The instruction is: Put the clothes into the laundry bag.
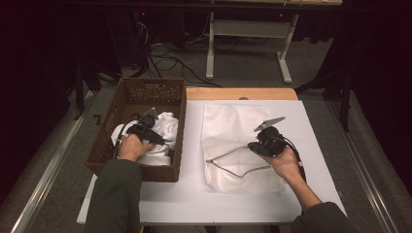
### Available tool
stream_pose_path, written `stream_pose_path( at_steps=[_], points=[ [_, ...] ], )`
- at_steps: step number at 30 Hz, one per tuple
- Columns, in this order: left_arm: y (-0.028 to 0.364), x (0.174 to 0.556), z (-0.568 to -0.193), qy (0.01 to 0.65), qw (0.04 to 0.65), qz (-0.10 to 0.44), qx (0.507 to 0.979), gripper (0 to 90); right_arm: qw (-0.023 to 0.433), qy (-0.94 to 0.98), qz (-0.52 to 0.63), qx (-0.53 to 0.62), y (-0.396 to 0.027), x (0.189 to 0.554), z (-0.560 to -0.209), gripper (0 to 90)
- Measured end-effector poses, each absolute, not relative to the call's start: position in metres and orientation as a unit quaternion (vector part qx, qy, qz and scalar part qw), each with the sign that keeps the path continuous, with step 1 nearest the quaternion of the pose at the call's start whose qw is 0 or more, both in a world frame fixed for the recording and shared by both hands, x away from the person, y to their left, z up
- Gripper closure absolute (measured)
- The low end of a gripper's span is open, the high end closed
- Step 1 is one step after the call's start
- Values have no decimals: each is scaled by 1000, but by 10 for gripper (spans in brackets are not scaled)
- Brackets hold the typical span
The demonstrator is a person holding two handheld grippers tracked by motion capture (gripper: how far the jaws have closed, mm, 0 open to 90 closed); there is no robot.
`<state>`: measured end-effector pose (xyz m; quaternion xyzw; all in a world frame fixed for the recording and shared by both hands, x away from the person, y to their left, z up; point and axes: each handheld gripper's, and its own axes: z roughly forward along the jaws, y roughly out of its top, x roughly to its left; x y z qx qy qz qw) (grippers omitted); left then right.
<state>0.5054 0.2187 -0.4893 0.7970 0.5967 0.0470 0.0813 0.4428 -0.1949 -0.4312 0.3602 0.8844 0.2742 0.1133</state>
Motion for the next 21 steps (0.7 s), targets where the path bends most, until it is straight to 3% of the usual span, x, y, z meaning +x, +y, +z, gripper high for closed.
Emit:
stream_pose_path(
  at_steps=[12, 21],
  points=[
    [207, 504, -483, 603, 65, 55, 793, 316, 111, 882, 282, 362, -198, 442, -430, 896],
    [205, 502, -475, 589, 65, 70, 802, 649, 100, 874, 305, 365, -202, 447, -435, 896]
  ],
)
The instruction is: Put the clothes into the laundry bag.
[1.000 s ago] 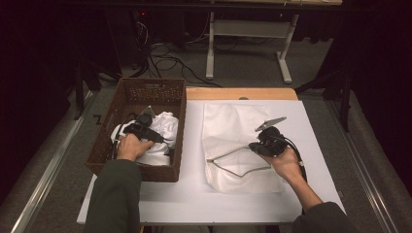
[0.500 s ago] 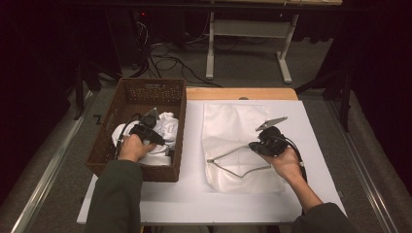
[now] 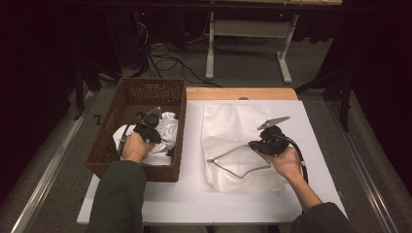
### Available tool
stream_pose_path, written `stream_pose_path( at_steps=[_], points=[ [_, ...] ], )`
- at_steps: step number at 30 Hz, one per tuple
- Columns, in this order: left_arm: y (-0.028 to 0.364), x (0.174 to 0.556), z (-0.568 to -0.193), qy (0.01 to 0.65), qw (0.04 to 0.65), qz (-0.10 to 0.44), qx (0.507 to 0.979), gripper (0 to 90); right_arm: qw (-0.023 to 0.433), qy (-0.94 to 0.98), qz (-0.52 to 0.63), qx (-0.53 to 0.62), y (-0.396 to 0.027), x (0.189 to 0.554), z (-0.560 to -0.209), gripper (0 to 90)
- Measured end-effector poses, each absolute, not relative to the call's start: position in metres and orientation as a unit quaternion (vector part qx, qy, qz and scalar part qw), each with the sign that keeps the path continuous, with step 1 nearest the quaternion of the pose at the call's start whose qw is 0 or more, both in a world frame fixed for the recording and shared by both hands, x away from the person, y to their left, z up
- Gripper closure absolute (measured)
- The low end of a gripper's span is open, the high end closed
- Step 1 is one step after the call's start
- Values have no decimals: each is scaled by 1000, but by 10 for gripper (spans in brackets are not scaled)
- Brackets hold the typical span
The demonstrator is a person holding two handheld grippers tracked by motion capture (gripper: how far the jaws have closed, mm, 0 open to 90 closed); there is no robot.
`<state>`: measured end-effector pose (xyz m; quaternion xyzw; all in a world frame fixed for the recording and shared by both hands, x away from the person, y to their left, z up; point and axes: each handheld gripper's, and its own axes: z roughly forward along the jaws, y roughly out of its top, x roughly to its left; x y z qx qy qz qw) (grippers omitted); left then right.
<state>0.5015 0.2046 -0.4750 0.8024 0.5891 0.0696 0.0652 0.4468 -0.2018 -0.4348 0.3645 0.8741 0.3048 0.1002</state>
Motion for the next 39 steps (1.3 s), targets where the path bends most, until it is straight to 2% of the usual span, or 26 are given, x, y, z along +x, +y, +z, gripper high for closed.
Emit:
stream_pose_path(
  at_steps=[8, 19, 39],
  points=[
    [210, 499, -462, 590, 90, 73, 799, 718, 96, 879, 301, 357, -201, 445, -433, 897],
    [221, 480, -436, 572, 136, 86, 804, 722, 96, 880, 299, 356, -199, 442, -428, 898],
    [229, 469, -394, 549, 171, 98, 812, 723, 103, 874, 311, 359, -198, 443, -421, 899]
  ],
)
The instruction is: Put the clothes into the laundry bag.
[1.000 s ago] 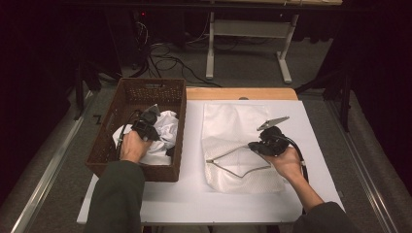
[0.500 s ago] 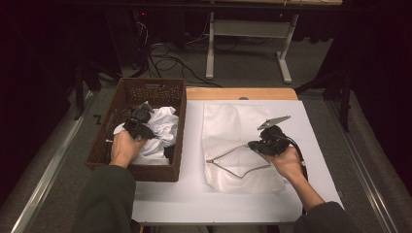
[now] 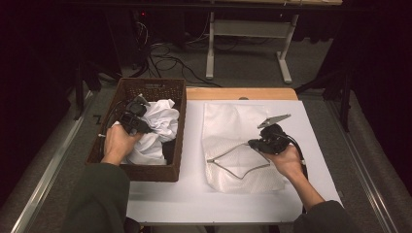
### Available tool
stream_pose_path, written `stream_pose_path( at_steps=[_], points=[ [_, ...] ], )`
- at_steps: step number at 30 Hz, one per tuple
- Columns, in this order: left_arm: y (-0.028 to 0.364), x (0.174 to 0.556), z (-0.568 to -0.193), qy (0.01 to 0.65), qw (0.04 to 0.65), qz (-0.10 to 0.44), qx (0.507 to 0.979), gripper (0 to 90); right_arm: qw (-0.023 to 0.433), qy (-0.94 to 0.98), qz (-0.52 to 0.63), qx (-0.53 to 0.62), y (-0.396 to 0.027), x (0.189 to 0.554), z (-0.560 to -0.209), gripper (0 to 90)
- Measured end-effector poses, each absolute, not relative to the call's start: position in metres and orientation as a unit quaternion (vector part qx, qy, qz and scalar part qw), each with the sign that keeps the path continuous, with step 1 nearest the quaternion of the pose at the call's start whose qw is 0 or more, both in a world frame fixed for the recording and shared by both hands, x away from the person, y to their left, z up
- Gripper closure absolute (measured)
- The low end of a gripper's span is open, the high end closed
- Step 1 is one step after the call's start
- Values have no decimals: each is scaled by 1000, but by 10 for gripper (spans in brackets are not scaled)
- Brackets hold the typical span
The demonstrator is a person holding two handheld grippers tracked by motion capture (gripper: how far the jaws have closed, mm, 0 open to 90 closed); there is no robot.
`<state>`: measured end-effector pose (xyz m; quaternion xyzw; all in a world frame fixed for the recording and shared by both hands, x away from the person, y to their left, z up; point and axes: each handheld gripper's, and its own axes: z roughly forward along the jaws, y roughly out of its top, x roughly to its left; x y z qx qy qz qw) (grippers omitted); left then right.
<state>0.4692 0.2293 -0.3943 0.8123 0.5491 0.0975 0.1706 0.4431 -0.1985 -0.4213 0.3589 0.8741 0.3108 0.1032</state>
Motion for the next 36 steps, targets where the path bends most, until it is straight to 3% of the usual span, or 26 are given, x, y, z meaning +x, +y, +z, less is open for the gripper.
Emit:
stream_pose_path(
  at_steps=[21, 36],
  points=[
    [222, 463, -367, 536, 174, 73, 822, 722, 104, 879, 303, 352, -199, 444, -422, 900],
    [215, 446, -341, 513, 216, 67, 828, 734, 105, 876, 306, 357, -197, 450, -425, 900]
  ],
)
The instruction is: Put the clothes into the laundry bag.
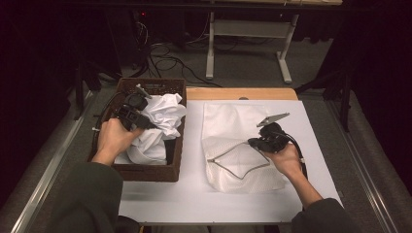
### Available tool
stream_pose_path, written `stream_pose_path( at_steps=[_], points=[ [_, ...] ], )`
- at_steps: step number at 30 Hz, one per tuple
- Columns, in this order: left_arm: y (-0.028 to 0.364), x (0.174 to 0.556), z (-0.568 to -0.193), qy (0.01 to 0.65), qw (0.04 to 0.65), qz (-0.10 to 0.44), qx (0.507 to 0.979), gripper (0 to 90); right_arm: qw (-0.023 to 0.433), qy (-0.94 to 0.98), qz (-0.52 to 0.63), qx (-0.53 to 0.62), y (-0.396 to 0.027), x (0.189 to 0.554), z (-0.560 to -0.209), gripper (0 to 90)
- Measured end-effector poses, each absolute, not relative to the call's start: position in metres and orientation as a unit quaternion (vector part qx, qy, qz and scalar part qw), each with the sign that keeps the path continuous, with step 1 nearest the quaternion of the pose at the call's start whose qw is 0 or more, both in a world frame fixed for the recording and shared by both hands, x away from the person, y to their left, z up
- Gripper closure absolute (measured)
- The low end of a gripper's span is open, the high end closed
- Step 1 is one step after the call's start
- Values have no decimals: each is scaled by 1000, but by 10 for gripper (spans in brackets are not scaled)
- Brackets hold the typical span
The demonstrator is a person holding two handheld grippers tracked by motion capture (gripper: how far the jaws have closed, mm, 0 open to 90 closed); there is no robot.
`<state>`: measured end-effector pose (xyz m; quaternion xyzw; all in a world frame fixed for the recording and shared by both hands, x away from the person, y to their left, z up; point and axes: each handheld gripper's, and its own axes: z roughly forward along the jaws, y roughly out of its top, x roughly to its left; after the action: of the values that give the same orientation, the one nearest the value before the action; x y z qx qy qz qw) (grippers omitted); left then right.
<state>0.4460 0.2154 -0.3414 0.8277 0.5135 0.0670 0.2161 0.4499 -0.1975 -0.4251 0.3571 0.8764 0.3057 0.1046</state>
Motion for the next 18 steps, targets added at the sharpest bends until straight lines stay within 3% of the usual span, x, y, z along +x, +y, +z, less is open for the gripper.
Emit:
stream_pose_path(
  at_steps=[18],
  points=[
    [178, 438, -307, 464, 231, 60, 853, 736, 103, 877, 302, 359, -192, 468, -417, 900]
  ],
)
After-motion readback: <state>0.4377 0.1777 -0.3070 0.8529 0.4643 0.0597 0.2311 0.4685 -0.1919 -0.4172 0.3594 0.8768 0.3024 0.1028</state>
